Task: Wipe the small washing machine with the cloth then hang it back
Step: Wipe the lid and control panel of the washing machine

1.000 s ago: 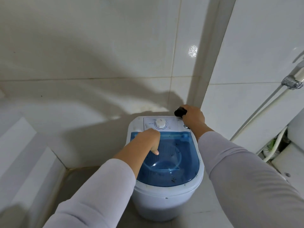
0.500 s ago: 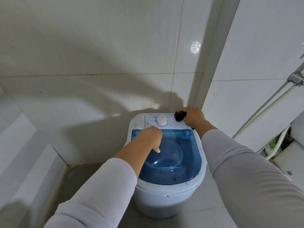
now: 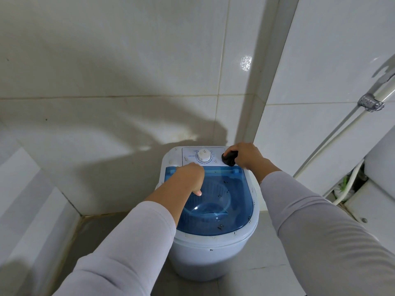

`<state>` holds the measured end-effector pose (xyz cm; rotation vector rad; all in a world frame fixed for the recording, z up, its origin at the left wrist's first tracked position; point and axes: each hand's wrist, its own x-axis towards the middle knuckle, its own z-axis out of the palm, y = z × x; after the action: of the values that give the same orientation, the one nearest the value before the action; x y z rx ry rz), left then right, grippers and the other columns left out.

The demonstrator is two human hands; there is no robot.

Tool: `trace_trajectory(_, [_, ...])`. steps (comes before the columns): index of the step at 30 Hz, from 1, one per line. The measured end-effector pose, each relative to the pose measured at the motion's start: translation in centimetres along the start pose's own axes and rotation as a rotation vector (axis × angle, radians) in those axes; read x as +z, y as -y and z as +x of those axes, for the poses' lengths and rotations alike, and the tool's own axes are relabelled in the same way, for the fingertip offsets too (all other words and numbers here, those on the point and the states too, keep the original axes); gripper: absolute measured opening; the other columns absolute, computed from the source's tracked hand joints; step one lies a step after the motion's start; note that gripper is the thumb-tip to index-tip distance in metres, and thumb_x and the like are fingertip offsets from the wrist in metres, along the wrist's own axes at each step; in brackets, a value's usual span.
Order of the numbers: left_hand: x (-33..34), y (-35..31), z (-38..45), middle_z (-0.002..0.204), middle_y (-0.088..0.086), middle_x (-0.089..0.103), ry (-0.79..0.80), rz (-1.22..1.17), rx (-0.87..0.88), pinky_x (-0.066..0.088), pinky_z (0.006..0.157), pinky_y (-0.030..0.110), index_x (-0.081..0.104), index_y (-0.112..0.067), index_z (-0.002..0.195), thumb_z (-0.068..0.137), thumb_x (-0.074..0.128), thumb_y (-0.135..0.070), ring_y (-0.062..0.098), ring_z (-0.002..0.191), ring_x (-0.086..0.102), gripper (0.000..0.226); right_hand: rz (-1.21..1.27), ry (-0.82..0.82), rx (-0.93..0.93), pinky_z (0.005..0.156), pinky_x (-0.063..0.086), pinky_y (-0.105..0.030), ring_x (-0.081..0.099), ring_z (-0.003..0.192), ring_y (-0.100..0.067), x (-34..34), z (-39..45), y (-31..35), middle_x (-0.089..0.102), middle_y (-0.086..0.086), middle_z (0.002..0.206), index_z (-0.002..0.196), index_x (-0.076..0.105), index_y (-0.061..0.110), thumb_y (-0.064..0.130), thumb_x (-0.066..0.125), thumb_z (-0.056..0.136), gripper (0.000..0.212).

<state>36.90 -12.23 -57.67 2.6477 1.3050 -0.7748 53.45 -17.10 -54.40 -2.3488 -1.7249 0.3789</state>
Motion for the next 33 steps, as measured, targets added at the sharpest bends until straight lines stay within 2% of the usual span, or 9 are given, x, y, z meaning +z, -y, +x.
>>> trace_trajectory(7, [0.1, -0.1, -0.2, 0.153, 0.009, 0.034, -0.003, -0.019, -0.006, 0.038, 0.111, 0.043, 0.022, -0.007, 0.151, 0.082, 0.070, -0.039, 0.029, 0.136, 0.040, 0.089, -0.008, 0.011, 0.002, 0.095, 0.050, -0.035, 0.056, 0.114, -0.027, 0.2, -0.5, -0.4, 0.061, -0.004, 0.128, 0.111, 0.068, 0.027, -0.010, 0.044, 0.081, 0.053])
trace_trajectory(25, [0.1, -0.2, -2.0, 0.156, 0.007, 0.025, -0.020, -0.079, 0.025, 0.030, 0.114, 0.053, 0.010, -0.008, 0.153, 0.086, 0.067, -0.032, 0.031, 0.141, 0.031, 0.091, 0.146, -0.042, 0.083, 0.078, 0.046, -0.026, 0.057, 0.109, -0.026, 0.6, -3.0, -1.2, 0.064, -0.004, 0.124, 0.109, 0.069, 0.025, -0.010, 0.039, 0.081, 0.054])
trace_trajectory(31, [0.1, -0.4, -2.4, 0.155, 0.008, 0.026, -0.024, -0.086, 0.023, 0.028, 0.114, 0.055, 0.008, -0.008, 0.153, 0.087, 0.067, -0.030, 0.031, 0.141, 0.030, 0.091, 0.166, -0.046, 0.120, 0.084, 0.047, -0.032, 0.054, 0.113, -0.031, 0.5, -4.5, -2.2, 0.061, -0.007, 0.129, 0.115, 0.067, 0.024, -0.007, 0.042, 0.084, 0.050])
trace_trajectory(33, [0.2, -0.4, -2.5, 0.156, 0.007, 0.025, -0.026, -0.098, 0.022, 0.027, 0.114, 0.056, 0.008, -0.008, 0.153, 0.087, 0.067, -0.029, 0.031, 0.142, 0.029, 0.091, 0.199, -0.039, 0.140, 0.081, 0.049, -0.033, 0.054, 0.102, -0.029, 0.5, -5.3, -2.5, 0.061, -0.008, 0.128, 0.115, 0.067, 0.023, -0.007, 0.040, 0.084, 0.051])
